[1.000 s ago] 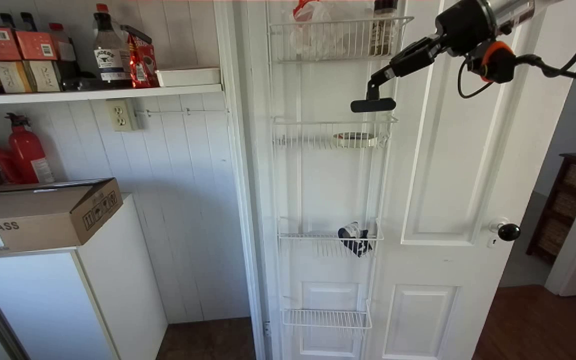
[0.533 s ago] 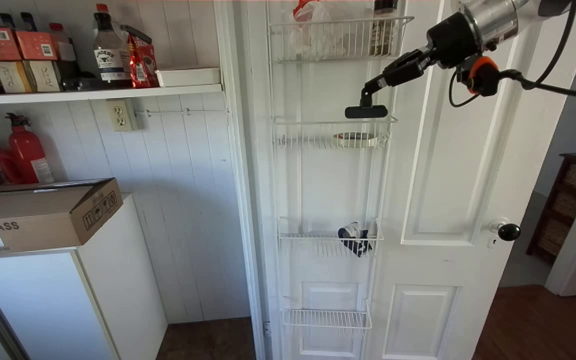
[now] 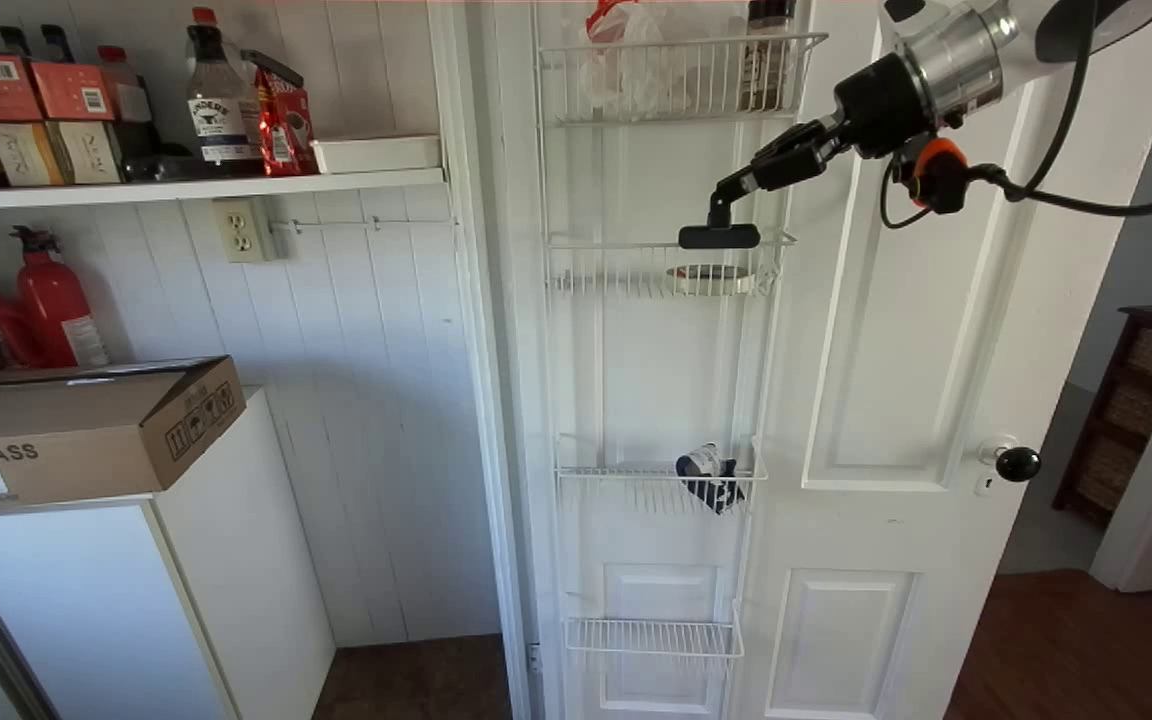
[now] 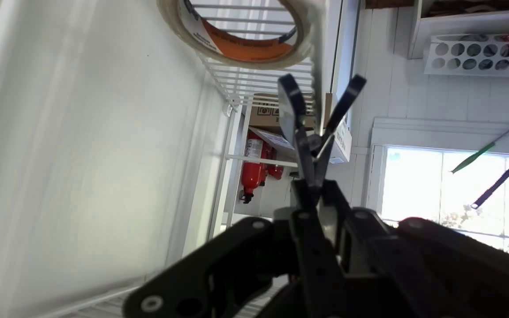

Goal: Place the clip on the middle shelf

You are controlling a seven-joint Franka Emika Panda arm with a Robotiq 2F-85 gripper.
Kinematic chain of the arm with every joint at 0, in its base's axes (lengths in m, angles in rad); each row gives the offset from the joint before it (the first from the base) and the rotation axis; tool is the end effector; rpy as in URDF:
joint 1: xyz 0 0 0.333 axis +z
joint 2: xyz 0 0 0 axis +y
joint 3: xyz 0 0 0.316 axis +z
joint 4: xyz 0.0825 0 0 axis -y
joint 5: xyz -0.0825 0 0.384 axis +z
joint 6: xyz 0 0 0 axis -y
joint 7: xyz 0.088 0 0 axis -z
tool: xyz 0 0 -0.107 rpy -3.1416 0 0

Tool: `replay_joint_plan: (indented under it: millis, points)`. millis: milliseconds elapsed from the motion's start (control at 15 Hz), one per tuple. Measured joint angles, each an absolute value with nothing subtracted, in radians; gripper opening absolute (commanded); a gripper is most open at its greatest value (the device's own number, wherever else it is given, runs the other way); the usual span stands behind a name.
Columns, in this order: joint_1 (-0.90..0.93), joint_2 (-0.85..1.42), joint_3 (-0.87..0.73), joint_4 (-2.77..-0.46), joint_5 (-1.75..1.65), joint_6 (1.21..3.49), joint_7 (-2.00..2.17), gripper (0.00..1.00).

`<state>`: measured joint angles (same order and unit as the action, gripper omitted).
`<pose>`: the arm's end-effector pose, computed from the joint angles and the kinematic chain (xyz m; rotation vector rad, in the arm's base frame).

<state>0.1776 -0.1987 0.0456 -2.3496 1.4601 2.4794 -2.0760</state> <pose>0.4892 0.1079 0.4419 -2.0017 -1.3690 -1.3014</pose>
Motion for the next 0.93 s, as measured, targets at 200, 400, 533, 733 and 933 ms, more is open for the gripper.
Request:
replay_joint_plan:
  millis: [200, 400, 533, 733, 933]
  points:
    - [0.172, -0.179, 0.053, -2.340, 1.467, 2.478, -2.088, 0.03]
    - [0.171, -0.167, 0.057, -2.336, 1.473, 2.478, -2.090, 0.03]
    - [0.171, -0.161, 0.058, -2.334, 1.474, 2.478, -2.090, 0.06]
    - [0.170, -0.155, 0.060, -2.332, 1.474, 2.478, -2.090, 0.39]
    - [0.167, -0.153, 0.062, -2.330, 1.474, 2.479, -2.090, 0.60]
